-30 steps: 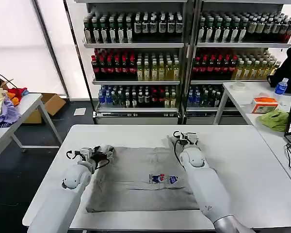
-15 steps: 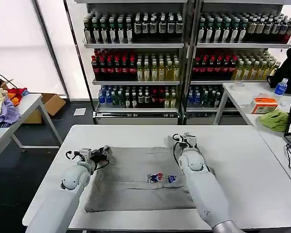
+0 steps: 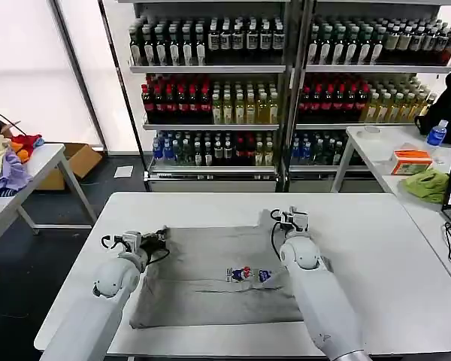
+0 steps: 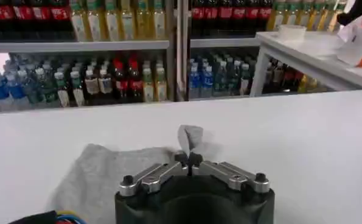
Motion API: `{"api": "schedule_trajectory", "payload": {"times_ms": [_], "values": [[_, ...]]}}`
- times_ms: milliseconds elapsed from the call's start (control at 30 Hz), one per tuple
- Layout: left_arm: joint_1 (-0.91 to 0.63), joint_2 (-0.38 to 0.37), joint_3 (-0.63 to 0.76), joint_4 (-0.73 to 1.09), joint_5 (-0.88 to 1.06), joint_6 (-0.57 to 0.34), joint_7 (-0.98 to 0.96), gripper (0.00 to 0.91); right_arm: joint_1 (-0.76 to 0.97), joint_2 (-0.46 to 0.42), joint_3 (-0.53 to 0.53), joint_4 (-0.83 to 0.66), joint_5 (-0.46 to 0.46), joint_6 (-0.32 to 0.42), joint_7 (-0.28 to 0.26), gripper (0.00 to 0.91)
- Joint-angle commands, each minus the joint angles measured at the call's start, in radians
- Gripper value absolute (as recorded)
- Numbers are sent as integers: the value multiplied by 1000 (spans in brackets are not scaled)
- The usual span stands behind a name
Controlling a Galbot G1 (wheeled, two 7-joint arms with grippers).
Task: Fold and organize the clothes.
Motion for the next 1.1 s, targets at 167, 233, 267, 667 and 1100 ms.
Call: {"api": "schedule_trajectory", "payload": {"times_ms": [167,233,267,667,1100], "values": [[45,33,-36,-166,-13,-69,-16,0,-77,-24,25,273,-58,28,-32,0],[57,35,-37,-175,-14,-68,-16,0,-85,-18,22,298,-53,24,-31,0],[61,38,-38,-181,-13,-68,-12,0,-89,-18,19,306,-57,24,-31,0],[191,85,-99,-263,-3,-39,-11,0,-202,-48,43,426,-46,4,-30,0],[357,14,-155,-361,63,-59,12,0,-494,-45,99,639,-82,0,-16,0]]}}
